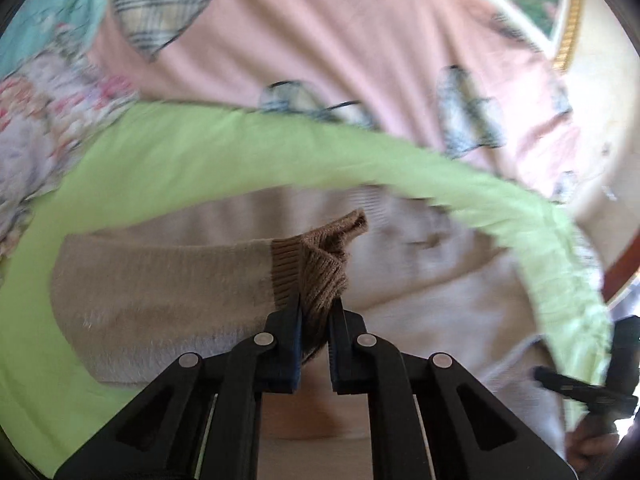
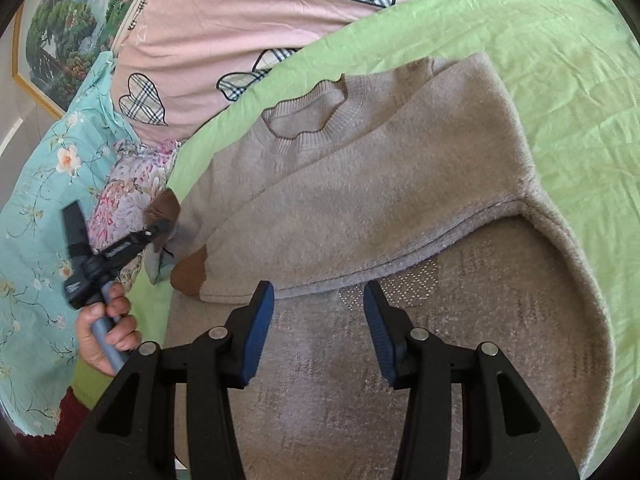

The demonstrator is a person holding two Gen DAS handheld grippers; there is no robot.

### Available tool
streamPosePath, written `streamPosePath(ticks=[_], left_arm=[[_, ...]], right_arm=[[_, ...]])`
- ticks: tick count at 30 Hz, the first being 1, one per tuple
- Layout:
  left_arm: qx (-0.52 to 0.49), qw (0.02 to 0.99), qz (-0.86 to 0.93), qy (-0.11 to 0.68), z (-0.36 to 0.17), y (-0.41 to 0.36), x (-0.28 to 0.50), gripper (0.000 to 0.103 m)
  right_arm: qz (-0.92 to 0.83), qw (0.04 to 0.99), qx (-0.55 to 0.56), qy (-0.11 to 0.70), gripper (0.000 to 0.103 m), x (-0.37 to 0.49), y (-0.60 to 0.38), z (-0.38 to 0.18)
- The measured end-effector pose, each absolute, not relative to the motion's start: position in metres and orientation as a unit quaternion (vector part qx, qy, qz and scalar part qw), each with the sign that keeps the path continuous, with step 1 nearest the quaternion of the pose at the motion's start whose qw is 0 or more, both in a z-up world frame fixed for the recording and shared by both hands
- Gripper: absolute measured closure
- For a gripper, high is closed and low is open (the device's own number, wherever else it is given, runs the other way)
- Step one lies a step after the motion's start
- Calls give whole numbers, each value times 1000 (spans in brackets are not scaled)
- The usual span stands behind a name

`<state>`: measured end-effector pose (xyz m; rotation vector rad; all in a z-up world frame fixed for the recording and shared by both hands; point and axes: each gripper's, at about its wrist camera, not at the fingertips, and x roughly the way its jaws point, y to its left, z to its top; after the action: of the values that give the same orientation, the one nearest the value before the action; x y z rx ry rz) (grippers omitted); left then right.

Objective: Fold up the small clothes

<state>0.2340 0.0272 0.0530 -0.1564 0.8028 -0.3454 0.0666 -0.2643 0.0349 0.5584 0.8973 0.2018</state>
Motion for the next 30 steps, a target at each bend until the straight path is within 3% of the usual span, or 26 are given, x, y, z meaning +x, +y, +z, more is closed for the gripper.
streamPosePath(ticks=[7, 16, 21, 25, 30], left_arm=[[-86, 869, -297, 386, 64, -74, 212, 95], [-66, 829, -339, 440, 1, -180, 227, 92], [-57, 812, -339, 472, -20, -171, 223, 79], [-58, 828, -323, 455, -9, -124, 204, 56], [-58, 867, -235, 436, 1, -35, 193, 54]], right_arm=[[47, 872, 284, 396, 55, 46, -298, 44], [-13, 875, 317, 366, 55, 20, -342, 48], [0, 874, 315, 369, 55, 24, -338, 49], [19, 875, 307, 375, 54, 41, -326, 46], [46, 869, 299, 390, 44, 77, -310, 37]])
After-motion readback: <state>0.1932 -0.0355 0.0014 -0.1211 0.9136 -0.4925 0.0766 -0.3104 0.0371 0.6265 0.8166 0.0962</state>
